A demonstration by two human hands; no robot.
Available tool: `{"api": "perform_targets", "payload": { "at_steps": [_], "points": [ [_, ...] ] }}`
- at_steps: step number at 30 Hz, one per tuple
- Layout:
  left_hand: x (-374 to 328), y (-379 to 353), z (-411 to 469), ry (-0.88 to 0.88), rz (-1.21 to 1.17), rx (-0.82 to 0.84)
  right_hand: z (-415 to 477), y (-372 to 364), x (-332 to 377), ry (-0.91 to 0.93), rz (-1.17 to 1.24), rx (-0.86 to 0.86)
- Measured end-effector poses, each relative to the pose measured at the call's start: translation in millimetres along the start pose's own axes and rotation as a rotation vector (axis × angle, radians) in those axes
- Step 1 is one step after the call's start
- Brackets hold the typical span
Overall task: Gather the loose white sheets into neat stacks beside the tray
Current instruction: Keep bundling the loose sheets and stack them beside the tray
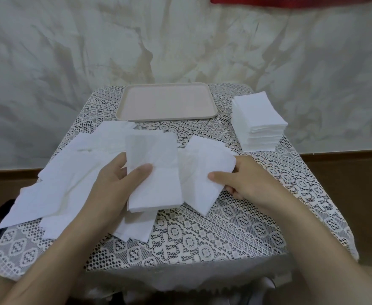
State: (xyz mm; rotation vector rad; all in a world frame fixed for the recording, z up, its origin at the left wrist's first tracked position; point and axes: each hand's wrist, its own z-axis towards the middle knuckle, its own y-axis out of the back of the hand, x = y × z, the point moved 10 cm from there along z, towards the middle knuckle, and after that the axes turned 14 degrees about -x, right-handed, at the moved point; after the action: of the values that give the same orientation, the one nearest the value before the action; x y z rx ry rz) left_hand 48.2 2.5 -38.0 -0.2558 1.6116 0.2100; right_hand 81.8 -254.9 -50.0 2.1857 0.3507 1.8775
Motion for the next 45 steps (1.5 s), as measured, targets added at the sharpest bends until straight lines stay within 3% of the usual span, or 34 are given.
{"api": "perform_targets", "payload": {
  "at_steps": [4, 6, 13, 23, 32, 36, 45],
  "points": [
    [0, 2, 0, -0.010, 0.011, -0.009, 3, 23, 4, 0.021, 0.043, -0.151],
    [0, 2, -1, -0.006, 0.006, -0.010, 9, 31, 5, 0.052, -0.072, -0.206],
    [0, 1, -2, 0.010, -0.011, -0.007, 16, 11, 20, 0.220, -0.441, -0.194],
    [3, 3, 1, 0.013, 0.010, -0.009, 16, 2, 31, 0.260, -0.679, -0.190],
    [-4, 0, -3, -0.007, 0.064, -0.025, -14, 11, 9, 0.239, -0.594, -0.093],
    [-4, 0, -4, -0.008, 0.066, -0.041, -13, 18, 18, 0.298, -0.498, -0.131],
    [-4, 0, -4, -0.012, 0.076, -0.028, -5, -13, 38, 0.459, -0.672, -0.027]
  ]
}}
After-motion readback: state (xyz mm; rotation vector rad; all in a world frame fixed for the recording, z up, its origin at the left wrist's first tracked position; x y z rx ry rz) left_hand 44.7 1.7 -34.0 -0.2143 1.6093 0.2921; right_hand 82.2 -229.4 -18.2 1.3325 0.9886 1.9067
